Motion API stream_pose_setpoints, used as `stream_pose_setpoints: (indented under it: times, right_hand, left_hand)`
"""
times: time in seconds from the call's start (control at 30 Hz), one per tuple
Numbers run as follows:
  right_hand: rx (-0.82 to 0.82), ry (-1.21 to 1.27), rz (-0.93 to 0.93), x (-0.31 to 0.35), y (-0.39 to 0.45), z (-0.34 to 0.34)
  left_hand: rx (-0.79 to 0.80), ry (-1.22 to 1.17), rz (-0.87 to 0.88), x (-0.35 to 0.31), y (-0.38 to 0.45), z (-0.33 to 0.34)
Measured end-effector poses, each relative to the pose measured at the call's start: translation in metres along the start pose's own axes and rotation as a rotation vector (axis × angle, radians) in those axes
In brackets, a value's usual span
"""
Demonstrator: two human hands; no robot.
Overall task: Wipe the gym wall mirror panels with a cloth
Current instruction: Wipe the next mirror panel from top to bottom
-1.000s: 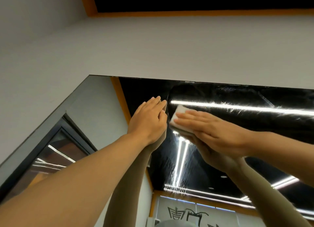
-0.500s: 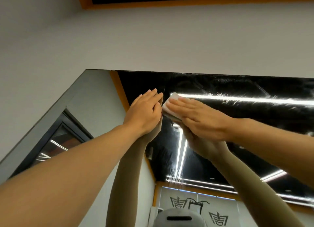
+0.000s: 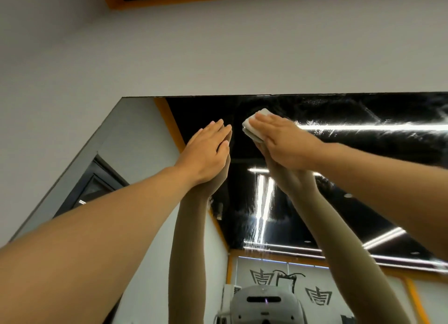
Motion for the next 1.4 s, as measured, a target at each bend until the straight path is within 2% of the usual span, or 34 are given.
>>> stream_pose_setpoints:
  times: [0.03, 0.13, 0.23, 0.33, 0.43, 0.53, 0.6, 0.63, 0.67, 0.73, 0.8, 0.83, 0.9, 0.97, 1.03, 1.13, 1.2, 1.23, 1.33, 1.4]
  right_hand:
    - [-0.004, 0.003, -0.015, 0.007, -0.006, 0.007]
    - [0.011, 0.035, -0.216, 0.037, -0.054, 0.029]
    - [0.188, 0.069, -0.363, 0.057, -0.110, 0.036]
    - [0.307, 0.028, -0.390, 0.044, -0.130, 0.024]
    - [0.167, -0.040, -0.241, -0.011, -0.112, -0.001]
    - [-0.061, 0.002, 0.121, -0.092, -0.094, -0.033]
    - [-0.119, 0.013, 0.285, -0.117, -0.093, -0.042]
    - [-0.134, 0.009, 0.290, -0.112, -0.095, -0.042]
    - [-0.163, 0.002, 0.237, -0.100, -0.100, -0.041]
    - [-0.177, 0.000, 0.002, -0.057, -0.122, -0.032]
    - [0.020, 0.002, -0.251, -0.015, -0.157, -0.009]
    - [0.158, 0.025, -0.331, -0.003, -0.174, 0.002]
    - [0.323, 0.066, -0.418, 0.000, -0.193, 0.011]
    - [0.322, 0.066, -0.397, -0.016, -0.190, 0.001]
    - [0.184, 0.047, -0.328, -0.046, -0.174, -0.011]
    - [-0.082, 0.045, -0.036, -0.117, -0.146, -0.041]
    - [-0.167, 0.054, 0.198, -0.155, -0.140, -0.058]
    - [-0.177, 0.055, 0.258, -0.161, -0.142, -0.061]
    - [-0.158, 0.064, 0.162, -0.135, -0.172, -0.048]
    - [-0.053, 0.071, 0.038, -0.105, -0.210, -0.030]
  left_hand:
    - [0.001, 0.006, 0.003, 0.000, 0.000, 0.000]
    - [0.012, 0.007, 0.000, -0.001, 0.001, 0.000]
    - [0.029, -0.001, -0.015, -0.003, 0.000, -0.001]
    - [0.037, 0.032, -0.054, -0.009, 0.000, -0.003]
    - [0.034, 0.087, -0.090, -0.016, 0.001, -0.004]
    - [0.040, 0.134, -0.123, -0.023, 0.004, -0.003]
    - [0.043, 0.160, -0.146, -0.027, 0.006, -0.001]
    - [0.038, 0.168, -0.156, -0.029, 0.006, -0.001]
    - [0.032, 0.175, -0.163, -0.030, 0.006, -0.001]
    - [0.023, 0.193, -0.171, -0.032, 0.005, -0.001]
    - [0.017, 0.209, -0.181, -0.033, 0.004, 0.000]
    - [0.014, 0.215, -0.186, -0.032, 0.004, 0.000]
    - [0.016, 0.225, -0.191, -0.032, 0.003, 0.003]
    - [0.017, 0.243, -0.199, -0.034, 0.002, 0.008]
    - [0.002, 0.256, -0.216, -0.036, 0.001, 0.010]
    - [-0.018, 0.252, -0.234, -0.040, -0.001, 0.011]
    - [-0.016, 0.248, -0.246, -0.043, -0.002, 0.010]
    - [-0.010, 0.251, -0.254, -0.044, -0.002, 0.009]
    - [0.003, 0.267, -0.270, -0.047, -0.003, 0.005]
    - [0.013, 0.280, -0.276, -0.049, -0.003, 0.004]
Point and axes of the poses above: each hand's wrist, its own y-axis towards the middle knuckle, its own z-axis out of the palm, x = y × z, the point moved 7 cm from there along y, towards the middle knuckle, and after that the axes turned 2 degrees about y, right-handed, at the moved point
